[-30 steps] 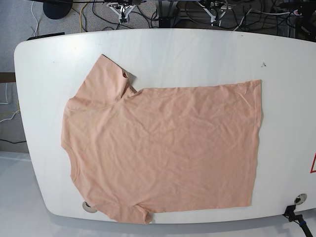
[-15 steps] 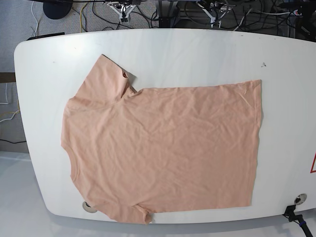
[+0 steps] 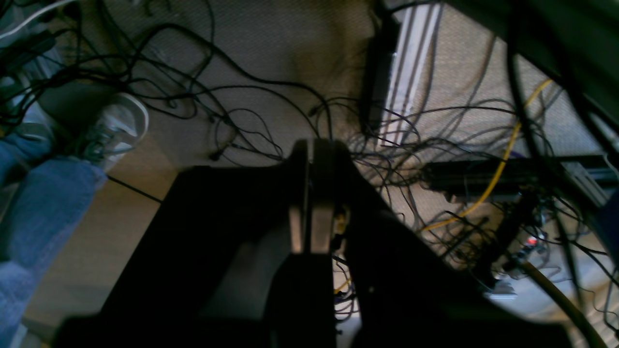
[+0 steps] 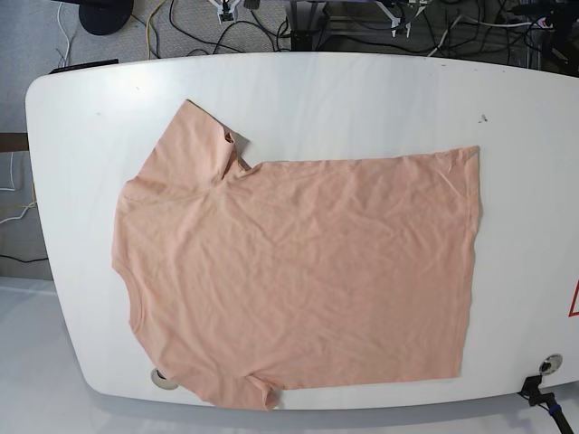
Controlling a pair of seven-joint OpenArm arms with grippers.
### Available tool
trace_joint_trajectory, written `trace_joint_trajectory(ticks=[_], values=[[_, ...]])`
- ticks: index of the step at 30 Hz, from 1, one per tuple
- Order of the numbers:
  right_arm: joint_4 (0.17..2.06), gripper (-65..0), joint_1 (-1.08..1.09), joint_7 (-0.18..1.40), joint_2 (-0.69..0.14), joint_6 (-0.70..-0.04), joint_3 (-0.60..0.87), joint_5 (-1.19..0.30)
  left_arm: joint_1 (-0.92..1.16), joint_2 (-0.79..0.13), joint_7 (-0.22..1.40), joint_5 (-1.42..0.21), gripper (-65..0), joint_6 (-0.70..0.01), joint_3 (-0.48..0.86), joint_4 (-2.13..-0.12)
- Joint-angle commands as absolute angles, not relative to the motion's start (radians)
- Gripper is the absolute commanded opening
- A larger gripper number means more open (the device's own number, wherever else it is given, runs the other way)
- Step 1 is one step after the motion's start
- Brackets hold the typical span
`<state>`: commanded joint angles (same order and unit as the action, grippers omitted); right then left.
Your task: Fold the T-shirt properly
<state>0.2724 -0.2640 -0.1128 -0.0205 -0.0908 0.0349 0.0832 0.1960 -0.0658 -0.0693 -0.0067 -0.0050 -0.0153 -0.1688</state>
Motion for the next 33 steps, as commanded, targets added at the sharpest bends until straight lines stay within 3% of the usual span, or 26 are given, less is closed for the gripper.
trace_joint_trajectory(ticks=[5, 6, 13, 22, 33], values=[[0.351, -60.1, -0.373, -0.191, -0.04, -0.08, 0.058, 0.095, 0.374, -0.157, -0.117, -0.024, -65.0, -0.046, -0.027, -0.42], [0.273, -59.4, -0.264, -0.11, -0.017, -0.1, 0.03, 0.089, 0.333, -0.129, -0.116, -0.023, -65.0, -0.039, -0.027, -0.337], [0.33, -60.1, -0.362, -0.107, -0.069, -0.109, 0.03, 0.093, 0.425, -0.141, -0.164, -0.015, -65.0, -0.051, -0.02, -0.426], [0.767, -60.7, -0.66, -0.105, -0.165, -0.122, 0.038, 0.054, 0.753, -0.168, -0.127, -0.01, -65.0, -0.062, 0.0, -1.018], [1.309, -61.6, -0.964, -0.06, -0.28, -0.131, 0.056, 0.01, 1.058, -0.209, -0.027, -0.108, -65.0, -0.069, 0.087, -1.568]])
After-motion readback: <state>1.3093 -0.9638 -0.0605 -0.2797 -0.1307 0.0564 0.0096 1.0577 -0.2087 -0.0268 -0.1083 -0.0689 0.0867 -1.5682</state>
